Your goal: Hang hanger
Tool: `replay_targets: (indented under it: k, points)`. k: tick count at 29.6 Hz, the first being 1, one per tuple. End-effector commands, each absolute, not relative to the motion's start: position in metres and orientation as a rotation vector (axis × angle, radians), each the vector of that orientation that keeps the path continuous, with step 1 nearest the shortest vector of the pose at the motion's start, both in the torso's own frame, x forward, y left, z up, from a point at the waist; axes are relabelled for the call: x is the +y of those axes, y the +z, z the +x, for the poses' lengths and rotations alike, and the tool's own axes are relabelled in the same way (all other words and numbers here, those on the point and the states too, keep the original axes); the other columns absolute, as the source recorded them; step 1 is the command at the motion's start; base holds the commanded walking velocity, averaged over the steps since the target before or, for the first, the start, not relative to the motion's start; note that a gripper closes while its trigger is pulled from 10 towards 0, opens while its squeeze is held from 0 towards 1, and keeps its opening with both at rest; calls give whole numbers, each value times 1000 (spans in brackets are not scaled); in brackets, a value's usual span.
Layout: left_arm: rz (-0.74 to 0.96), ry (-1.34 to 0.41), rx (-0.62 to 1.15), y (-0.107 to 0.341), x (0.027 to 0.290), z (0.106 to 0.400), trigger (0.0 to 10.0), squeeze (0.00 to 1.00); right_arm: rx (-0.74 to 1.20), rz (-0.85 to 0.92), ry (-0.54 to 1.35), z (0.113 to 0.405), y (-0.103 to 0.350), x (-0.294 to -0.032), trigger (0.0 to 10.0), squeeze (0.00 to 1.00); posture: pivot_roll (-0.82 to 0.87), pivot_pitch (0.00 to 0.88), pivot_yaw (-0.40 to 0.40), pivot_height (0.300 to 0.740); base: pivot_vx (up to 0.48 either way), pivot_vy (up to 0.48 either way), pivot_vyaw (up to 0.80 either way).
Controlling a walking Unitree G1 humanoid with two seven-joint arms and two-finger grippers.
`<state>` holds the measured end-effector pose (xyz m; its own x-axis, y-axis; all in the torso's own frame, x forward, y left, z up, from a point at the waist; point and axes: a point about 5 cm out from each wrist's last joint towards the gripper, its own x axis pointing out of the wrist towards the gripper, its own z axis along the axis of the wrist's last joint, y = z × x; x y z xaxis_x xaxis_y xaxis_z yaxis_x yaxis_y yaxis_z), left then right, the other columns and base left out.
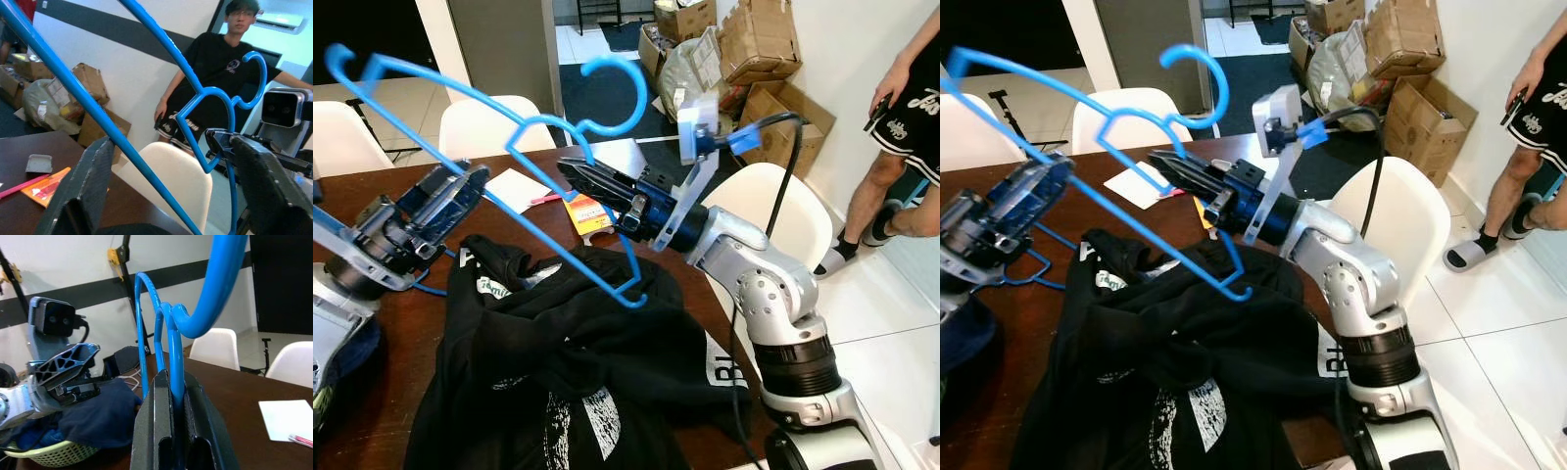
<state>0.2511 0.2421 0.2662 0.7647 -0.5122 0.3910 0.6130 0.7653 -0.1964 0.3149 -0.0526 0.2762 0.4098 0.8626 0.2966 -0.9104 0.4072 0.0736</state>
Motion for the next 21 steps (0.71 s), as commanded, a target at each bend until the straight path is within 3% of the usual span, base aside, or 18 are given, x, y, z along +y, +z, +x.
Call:
replay_targets:
  k: [1, 3, 6, 7, 8, 9, 16, 21]
  points:
    - [-201, -485, -277, 264, 252, 252, 10000, 1000, -152, 182, 989, 330, 261, -63, 0, 0, 108, 89, 10, 740, 0, 0, 0]
    - [-93, -352, -235, 261, 260, 254, 10000, 1000, -124, 151, 921, 337, 254, -67, 0, 0, 108, 89, 10, 740, 0, 0, 0]
    - [-87, -342, -234, 260, 260, 254, 10000, 1000, -123, 149, 917, 338, 253, -67, 0, 0, 108, 89, 10, 740, 0, 0, 0]
    - [-56, -234, -221, 255, 261, 255, 10000, 0, -117, 152, 882, 342, 251, -70, 2157, 0, 120, 89, -2, 740, 0, 0, 0]
    - [-56, -234, -221, 255, 261, 255, 10000, 0, -117, 152, 882, 342, 251, -70, 2157, 0, 120, 89, -2, 740, 0, 0, 0]
    - [-42, -146, -215, 250, 259, 256, 10000, 0, -107, 156, 840, 346, 248, -73, 10000, 0, 120, 87, -4, 740, 0, 0, 0]
    - [-13, 67, -156, 226, 241, 270, 10000, 0, -75, 131, 699, 362, 241, -79, 10000, 0, 114, 67, 0, 740, 0, 0, 0]
    - [-7, 76, -131, 218, 229, 274, 10000, 0, -76, 145, 688, 363, 239, -78, 10000, 0, 113, 68, 7, 740, 0, 0, 0]
